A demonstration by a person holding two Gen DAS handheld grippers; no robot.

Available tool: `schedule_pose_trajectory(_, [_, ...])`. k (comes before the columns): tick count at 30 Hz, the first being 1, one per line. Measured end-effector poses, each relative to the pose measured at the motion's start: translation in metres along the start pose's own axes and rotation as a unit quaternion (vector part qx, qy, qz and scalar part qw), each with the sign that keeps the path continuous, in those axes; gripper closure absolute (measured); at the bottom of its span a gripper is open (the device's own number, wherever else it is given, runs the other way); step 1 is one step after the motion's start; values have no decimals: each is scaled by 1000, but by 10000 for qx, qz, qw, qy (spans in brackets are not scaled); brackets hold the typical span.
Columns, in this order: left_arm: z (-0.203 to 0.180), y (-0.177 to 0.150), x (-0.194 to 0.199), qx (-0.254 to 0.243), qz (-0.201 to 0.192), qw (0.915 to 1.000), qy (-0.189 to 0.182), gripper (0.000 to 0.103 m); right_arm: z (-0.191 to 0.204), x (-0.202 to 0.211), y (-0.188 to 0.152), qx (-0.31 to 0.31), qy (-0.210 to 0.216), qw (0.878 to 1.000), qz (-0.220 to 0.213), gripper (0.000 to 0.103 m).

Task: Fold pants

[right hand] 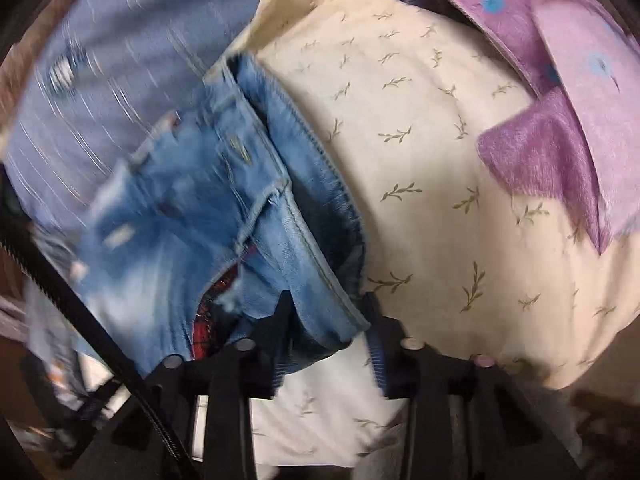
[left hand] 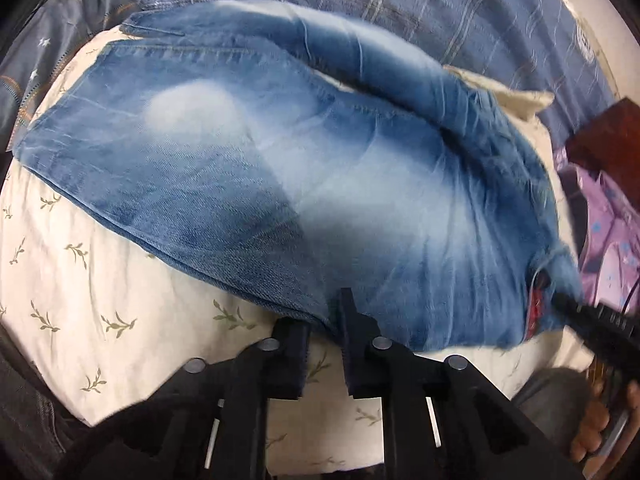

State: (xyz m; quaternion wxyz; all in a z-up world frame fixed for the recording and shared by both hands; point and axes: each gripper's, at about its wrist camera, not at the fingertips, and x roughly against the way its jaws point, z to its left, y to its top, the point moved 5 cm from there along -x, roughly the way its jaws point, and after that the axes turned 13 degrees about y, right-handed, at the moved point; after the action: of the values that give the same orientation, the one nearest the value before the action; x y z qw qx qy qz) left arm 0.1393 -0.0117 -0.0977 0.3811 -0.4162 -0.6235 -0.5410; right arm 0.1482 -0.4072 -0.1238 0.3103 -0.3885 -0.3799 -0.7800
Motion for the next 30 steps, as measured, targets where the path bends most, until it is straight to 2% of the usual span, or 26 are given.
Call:
schedule_pose_trajectory(1, [1, 1, 3, -66, -46, 10000, -6, 82, 5, 5, 2, 106, -123, 9998, -143, 47])
schedule_pose_trajectory(2, [1, 3, 12, -172, -184, 9997, 2, 74, 9, 14, 3, 146, -224, 9989, -377, 40])
schedule_pose_trajectory(3, [5, 5, 21, -223, -301, 9993, 25, 69, 16, 27, 4, 191, -199, 9974, -671, 30])
schedule_pose_trajectory(4, [10, 6, 31, -221, -386, 9990, 7, 60, 24, 38, 2, 261, -103, 9957, -883, 23])
schedule_pose_trajectory(5, [19, 8, 42, -151, -492, 9986, -99, 53, 37, 50, 0, 414, 63, 9932, -1089, 21])
schedule_pose_trajectory(7, [38, 19, 52, 27, -630, 9978, -200, 49, 71, 61, -5, 913, 398, 9871, -1255, 18])
schedule_pose_trajectory(10, [82, 42, 60, 534, -721, 9960, -2, 49, 135, 45, -19, 1711, 1075, 9745, -977, 18])
schedule_pose_trajectory(13, [131, 69, 48, 1120, -640, 9910, 367, 49, 196, 3, -42, 2322, 1912, 9533, -261, 18])
schedule_pose_trajectory(15, [158, 86, 32, 1419, -440, 9873, 569, 49, 239, -36, -61, 2786, 2178, 9351, 212, 18])
schedule_pose_trajectory(17, [178, 98, 17, 1675, -203, 9841, 554, 49, 271, -67, -79, 3158, 2149, 9224, 579, 19])
schedule_pose_trajectory(19, [188, 105, -1, 1881, -181, 9810, 433, 49, 297, -94, -98, 3451, 2118, 9107, 817, 22])
schedule_pose_trajectory(21, [195, 105, -26, 2141, 208, 9764, 180, 54, 320, -115, -115, 3695, 2129, 8994, 958, 25])
schedule_pose_trajectory(22, [197, 107, -33, 2209, 235, 9750, -13, 54, 327, -122, -121, 3834, 2113, 8937, 979, 25])
schedule_pose_trajectory(23, [197, 114, -41, 2222, 192, 9748, 12, 54, 334, -132, -128, 3959, 2048, 8894, 1016, 25])
schedule_pose_trajectory(25, [199, 119, -58, 2237, 294, 9740, 189, 54, 342, -151, -136, 4096, 1950, 8837, 1154, 32])
schedule_pose_trajectory(27, [201, 124, -62, 2307, 182, 9723, 340, 65, 343, -172, -146, 4317, 1747, 8762, 1237, 40])
schedule_pose_trajectory(28, [200, 124, -64, 2332, 150, 9715, 405, 80, 339, -173, -148, 4444, 1569, 8745, 1146, 48])
schedule_pose_trajectory(29, [199, 124, -64, 2378, 114, 9705, 369, 92, 339, -171, -153, 4636, 1338, 8715, 875, 54])
schedule_pose_trajectory(30, [197, 120, -52, 2406, 98, 9703, 217, 96, 338, -169, -157, 4737, 1188, 8691, 785, 69])
